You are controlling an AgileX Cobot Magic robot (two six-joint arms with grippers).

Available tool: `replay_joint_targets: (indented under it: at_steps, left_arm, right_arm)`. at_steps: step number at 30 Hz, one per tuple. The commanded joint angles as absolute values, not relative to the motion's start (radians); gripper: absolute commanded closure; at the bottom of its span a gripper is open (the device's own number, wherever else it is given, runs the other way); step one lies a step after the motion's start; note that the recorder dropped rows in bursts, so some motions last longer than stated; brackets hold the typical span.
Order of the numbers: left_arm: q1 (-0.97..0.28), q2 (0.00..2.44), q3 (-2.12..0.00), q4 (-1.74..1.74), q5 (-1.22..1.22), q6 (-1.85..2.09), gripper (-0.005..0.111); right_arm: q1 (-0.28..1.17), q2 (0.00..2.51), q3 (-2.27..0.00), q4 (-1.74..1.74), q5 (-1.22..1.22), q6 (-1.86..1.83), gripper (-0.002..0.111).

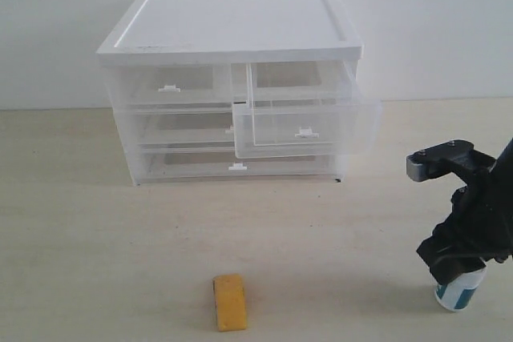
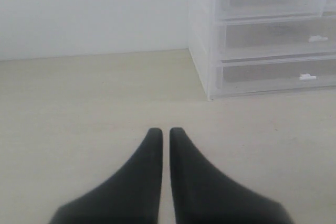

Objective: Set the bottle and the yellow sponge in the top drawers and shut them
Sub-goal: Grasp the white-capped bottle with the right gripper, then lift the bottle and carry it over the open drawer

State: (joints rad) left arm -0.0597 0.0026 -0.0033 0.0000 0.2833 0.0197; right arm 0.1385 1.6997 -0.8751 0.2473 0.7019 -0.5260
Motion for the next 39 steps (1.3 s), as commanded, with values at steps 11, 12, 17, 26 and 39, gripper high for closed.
replay_joint_targets:
  at_steps: [11, 12, 17, 26, 39]
  left_arm:
    - [-0.068, 0.0, 0.0, -0.012, 0.279, 0.014, 0.102]
    - [-0.068, 0.0, 0.0, -0.012, 0.279, 0.014, 0.102]
    - [-0.068, 0.0, 0.0, -0.012, 0.279, 0.014, 0.102]
    - [-0.068, 0.0, 0.0, -0.012, 0.279, 0.014, 0.102]
    - [-0.068, 0.0, 0.0, -0.012, 0.277, 0.014, 0.102]
  right_arm:
    - [0.14, 1.551, -1.012, 0.267, 0.958, -0.622, 0.108]
    - [0.14, 1.523, -1.034, 0.287, 0.985, -0.674, 0.108]
    - [0.138, 1.447, -1.182, 0.491, 1.159, -1.06, 0.108]
    - [0.138, 1.46, -1.28, 0.843, 1.124, -1.607, 0.108]
    - [0.136, 1.678, -1.432, 1.132, 1.149, -1.885, 0.108]
